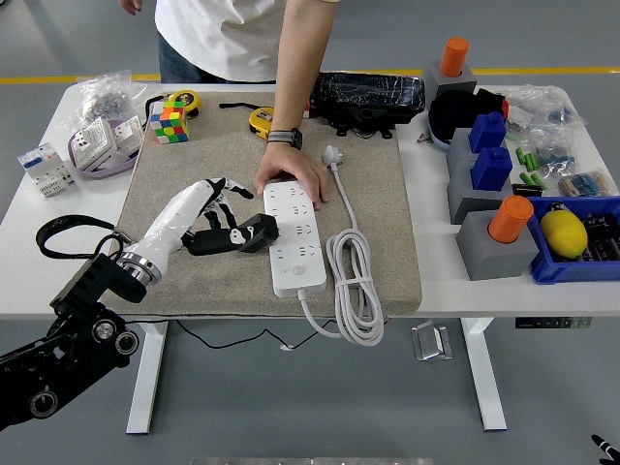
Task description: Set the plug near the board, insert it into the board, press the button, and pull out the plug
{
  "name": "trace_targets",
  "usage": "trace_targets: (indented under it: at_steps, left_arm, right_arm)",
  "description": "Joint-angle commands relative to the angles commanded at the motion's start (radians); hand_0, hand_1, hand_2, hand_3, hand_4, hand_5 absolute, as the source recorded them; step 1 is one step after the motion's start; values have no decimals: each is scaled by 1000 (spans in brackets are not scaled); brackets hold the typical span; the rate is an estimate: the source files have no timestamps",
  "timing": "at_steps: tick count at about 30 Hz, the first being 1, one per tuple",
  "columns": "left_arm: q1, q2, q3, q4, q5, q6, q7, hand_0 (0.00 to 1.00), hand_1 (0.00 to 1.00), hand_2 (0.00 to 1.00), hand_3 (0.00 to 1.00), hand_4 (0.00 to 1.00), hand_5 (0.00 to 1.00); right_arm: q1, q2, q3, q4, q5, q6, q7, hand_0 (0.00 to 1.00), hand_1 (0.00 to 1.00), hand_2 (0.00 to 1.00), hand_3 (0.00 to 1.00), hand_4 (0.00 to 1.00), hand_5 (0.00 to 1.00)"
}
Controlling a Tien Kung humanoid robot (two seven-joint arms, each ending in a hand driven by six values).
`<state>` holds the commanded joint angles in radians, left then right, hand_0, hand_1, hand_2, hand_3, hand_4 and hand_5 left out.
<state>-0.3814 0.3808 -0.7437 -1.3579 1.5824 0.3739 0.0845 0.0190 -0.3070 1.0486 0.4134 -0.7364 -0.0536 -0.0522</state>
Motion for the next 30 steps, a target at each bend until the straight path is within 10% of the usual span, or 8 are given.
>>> trace_targets:
  at_steps: [1,2,30]
  left_arm:
    - [1,1,2,3,-2,-2,4,347,414,482,626,813,378]
    - [3,2,6,3,-6,-4,5,693,691,663,618,811,368]
    - [-38,-42,89,62,-106,-22,7,740,741,734,643,795,360]
  right_arm:
    - [0,0,1,0,0,0,0,623,670,641,573,981,588]
    - [0,0,1,0,0,0,0,622,670,641,573,980,588]
    - [2,-2,0,6,1,2,2,623,670,641,573,981,587]
